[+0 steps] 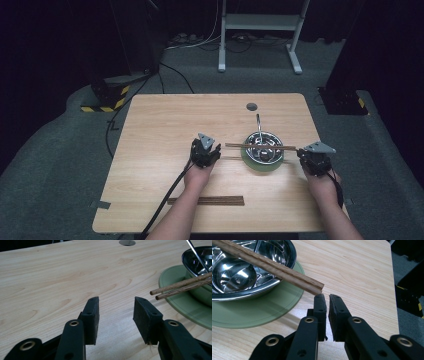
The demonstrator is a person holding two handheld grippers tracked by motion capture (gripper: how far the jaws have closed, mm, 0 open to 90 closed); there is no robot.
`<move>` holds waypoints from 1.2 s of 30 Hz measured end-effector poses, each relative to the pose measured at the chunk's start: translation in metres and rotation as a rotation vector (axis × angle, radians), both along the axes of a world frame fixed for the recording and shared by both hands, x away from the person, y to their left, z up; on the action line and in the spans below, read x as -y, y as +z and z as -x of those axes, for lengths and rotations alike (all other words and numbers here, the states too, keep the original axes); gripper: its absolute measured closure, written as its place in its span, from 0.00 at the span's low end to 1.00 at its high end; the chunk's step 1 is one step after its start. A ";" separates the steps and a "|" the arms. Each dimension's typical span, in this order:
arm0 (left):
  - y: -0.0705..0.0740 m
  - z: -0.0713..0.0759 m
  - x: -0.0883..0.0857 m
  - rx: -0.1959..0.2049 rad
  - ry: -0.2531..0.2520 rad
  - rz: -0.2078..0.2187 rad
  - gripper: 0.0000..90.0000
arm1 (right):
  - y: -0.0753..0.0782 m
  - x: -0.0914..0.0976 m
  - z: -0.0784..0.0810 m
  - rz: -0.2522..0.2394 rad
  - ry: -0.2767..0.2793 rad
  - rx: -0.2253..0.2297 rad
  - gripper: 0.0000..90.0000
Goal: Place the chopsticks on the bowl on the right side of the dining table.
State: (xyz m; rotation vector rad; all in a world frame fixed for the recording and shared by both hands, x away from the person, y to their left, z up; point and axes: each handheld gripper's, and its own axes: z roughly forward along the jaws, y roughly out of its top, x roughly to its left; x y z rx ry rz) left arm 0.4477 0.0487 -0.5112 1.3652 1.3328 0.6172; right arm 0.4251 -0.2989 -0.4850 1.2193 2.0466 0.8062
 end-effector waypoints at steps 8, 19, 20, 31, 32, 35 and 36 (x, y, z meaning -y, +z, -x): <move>0.001 0.002 0.000 0.000 -0.003 0.015 0.62 | 0.003 -0.002 -0.002 0.014 0.006 -0.010 0.93; -0.004 -0.001 0.004 -0.011 -0.009 0.022 0.62 | -0.003 0.000 0.001 0.006 -0.003 -0.009 0.93; -0.004 0.000 0.006 -0.010 -0.008 0.023 0.62 | -0.004 0.000 0.001 0.004 -0.006 -0.008 0.93; -0.004 0.001 0.009 -0.003 -0.018 0.031 0.62 | -0.003 -0.003 -0.001 -0.005 -0.001 -0.001 0.93; -0.004 0.001 0.009 -0.006 -0.020 0.029 0.62 | -0.004 -0.002 -0.002 -0.004 0.001 0.003 0.93; -0.003 0.002 0.009 -0.006 -0.026 0.022 0.62 | -0.003 -0.002 -0.004 -0.001 0.001 -0.001 0.93; -0.003 0.002 0.009 -0.003 -0.027 0.022 0.62 | -0.003 -0.003 -0.004 -0.003 -0.004 -0.008 0.93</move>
